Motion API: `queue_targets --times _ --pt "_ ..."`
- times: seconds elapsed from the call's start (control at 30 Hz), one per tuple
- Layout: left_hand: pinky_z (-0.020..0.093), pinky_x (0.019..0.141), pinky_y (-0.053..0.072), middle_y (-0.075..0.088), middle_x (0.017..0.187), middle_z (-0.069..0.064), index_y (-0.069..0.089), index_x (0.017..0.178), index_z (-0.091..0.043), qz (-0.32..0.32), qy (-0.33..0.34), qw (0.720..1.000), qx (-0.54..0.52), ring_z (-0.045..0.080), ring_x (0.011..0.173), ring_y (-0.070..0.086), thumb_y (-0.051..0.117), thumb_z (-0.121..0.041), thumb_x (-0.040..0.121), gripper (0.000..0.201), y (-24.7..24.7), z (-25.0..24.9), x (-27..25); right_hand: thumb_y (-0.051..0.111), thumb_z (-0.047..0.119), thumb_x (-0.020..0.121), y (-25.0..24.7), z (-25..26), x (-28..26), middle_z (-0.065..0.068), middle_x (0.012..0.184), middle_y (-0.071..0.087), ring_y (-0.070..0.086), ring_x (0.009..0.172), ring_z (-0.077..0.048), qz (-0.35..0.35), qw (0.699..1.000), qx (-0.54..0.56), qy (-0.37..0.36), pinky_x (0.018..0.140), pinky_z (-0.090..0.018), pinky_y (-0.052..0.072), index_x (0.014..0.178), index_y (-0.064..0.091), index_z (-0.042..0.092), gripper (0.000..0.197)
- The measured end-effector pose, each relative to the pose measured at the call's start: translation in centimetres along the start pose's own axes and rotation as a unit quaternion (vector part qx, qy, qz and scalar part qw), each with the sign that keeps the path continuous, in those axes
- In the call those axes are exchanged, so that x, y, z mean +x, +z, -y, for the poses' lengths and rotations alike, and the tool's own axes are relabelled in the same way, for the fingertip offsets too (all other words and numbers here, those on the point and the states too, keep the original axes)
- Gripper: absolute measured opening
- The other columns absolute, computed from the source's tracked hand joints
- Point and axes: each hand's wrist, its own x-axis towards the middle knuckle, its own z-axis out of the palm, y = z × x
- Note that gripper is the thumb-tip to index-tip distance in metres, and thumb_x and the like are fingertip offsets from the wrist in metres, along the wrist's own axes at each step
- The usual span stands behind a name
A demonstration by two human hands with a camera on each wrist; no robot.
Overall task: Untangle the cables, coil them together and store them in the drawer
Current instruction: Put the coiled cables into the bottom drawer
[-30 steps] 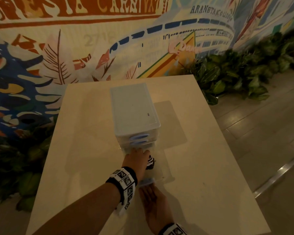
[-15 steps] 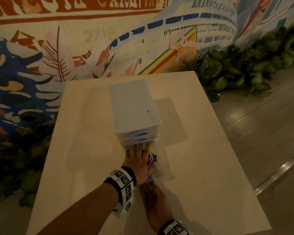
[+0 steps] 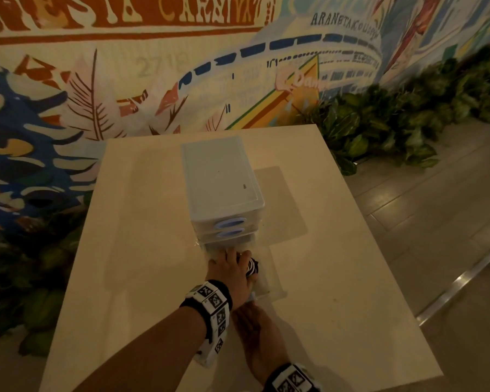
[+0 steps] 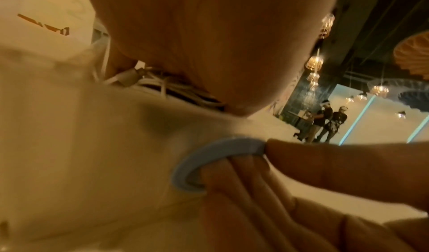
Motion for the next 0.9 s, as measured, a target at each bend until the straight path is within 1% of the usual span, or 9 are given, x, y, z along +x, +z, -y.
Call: queue_targets --times 0.07,0.17,0.3,0.4,0.5,0.63,0.73,0.83,0.9 --pt "0.048 0.101 0.039 0.035 0.141 0.010 0.030 0.143 -0.028 -0.008 0.020 0.999 -0.033 0.033 0.126 0.036 0.039 -0.061 0.093 0.061 -0.7 0.5 0.1 0.051 0.012 0.102 0.1 0.4 -0.3 -0.021 0.111 0.074 0.067 0.107 -0.036 -0.002 1.000 -0.013 0.002 0.090 -0.040 0.054 0.121 0.066 0.000 0.027" --pt "0.048 0.111 0.031 0.036 0.146 0.011 0.035 0.145 -0.028 -0.007 0.044 0.998 -0.045 0.033 0.134 0.033 0.036 -0.070 0.089 0.070 -1.7 1.2 0.1 0.053 0.012 0.102 0.1 0.9 -0.7 -0.021 0.112 0.074 0.067 0.108 -0.036 0.001 0.999 -0.035 0.003 0.090 -0.039 0.054 0.118 0.069 0.002 0.025" --pt "0.048 0.119 0.020 0.015 0.162 0.009 0.017 0.155 -0.021 -0.041 0.047 0.996 -0.065 0.032 0.146 0.018 0.020 -0.055 0.101 0.064 -2.6 1.0 -0.6 0.054 0.013 0.102 0.1 0.9 -0.6 -0.020 0.111 0.075 0.067 0.109 -0.035 -0.005 0.999 -0.034 0.007 0.088 -0.038 0.055 0.119 0.068 0.000 0.026" --pt "0.050 0.121 0.011 0.000 0.164 0.011 0.003 0.157 -0.015 0.004 0.063 0.998 -0.017 0.033 0.151 0.000 0.018 -0.041 0.106 0.059 -1.7 0.4 -0.9 0.052 0.009 0.102 0.0 0.8 -0.4 -0.020 0.109 0.075 0.067 0.108 -0.036 -0.005 0.999 -0.038 0.001 0.090 -0.039 0.054 0.117 0.068 0.000 0.023" --pt "0.052 0.121 0.004 -0.015 0.164 0.010 -0.008 0.156 -0.015 0.043 0.059 0.997 -0.008 0.033 0.149 -0.015 0.026 -0.034 0.106 0.064 -0.7 0.1 -0.8 0.050 0.010 0.103 0.0 0.9 -0.4 -0.019 0.115 0.074 0.066 0.113 -0.037 0.010 0.999 -0.042 -0.003 0.099 -0.042 0.052 0.117 0.068 0.005 0.023" --pt "0.054 0.120 0.005 -0.012 0.163 0.007 -0.006 0.157 -0.018 0.055 0.061 0.997 0.001 0.036 0.149 -0.010 0.044 -0.035 0.101 0.077 0.5 -0.1 -0.6 0.047 0.016 0.107 -0.4 0.6 0.2 -0.018 0.118 0.073 0.066 0.116 -0.037 0.010 0.999 -0.047 -0.004 0.103 -0.045 0.051 0.122 0.066 0.005 0.027" --pt "0.055 0.119 0.007 -0.003 0.163 0.005 0.000 0.157 -0.020 0.051 0.058 0.997 -0.003 0.037 0.149 -0.006 0.047 -0.034 0.099 0.075 0.6 -0.1 -0.3 0.046 0.016 0.107 -0.6 0.5 0.8 -0.018 0.120 0.072 0.065 0.118 -0.036 0.000 0.999 -0.043 -0.005 0.107 -0.046 0.050 0.126 0.065 0.004 0.029" --pt "0.054 0.119 0.011 0.002 0.163 0.002 0.007 0.156 -0.022 0.057 0.059 0.997 -0.010 0.035 0.149 -0.002 0.047 -0.033 0.101 0.069 0.3 -0.1 0.2 0.049 0.014 0.106 -0.9 0.5 1.0 -0.022 0.116 0.073 0.064 0.118 -0.039 -0.008 0.999 -0.051 -0.001 0.103 -0.044 0.053 0.124 0.065 -0.003 0.029" --pt "0.054 0.119 0.013 0.003 0.163 0.002 0.009 0.156 -0.022 0.056 0.055 0.997 -0.008 0.035 0.149 -0.001 0.046 -0.032 0.101 0.067 0.3 -0.1 0.2 0.050 0.014 0.106 -0.8 0.5 0.7 -0.021 0.116 0.073 0.066 0.116 -0.038 -0.001 0.999 -0.049 -0.001 0.104 -0.045 0.052 0.122 0.066 -0.001 0.027"
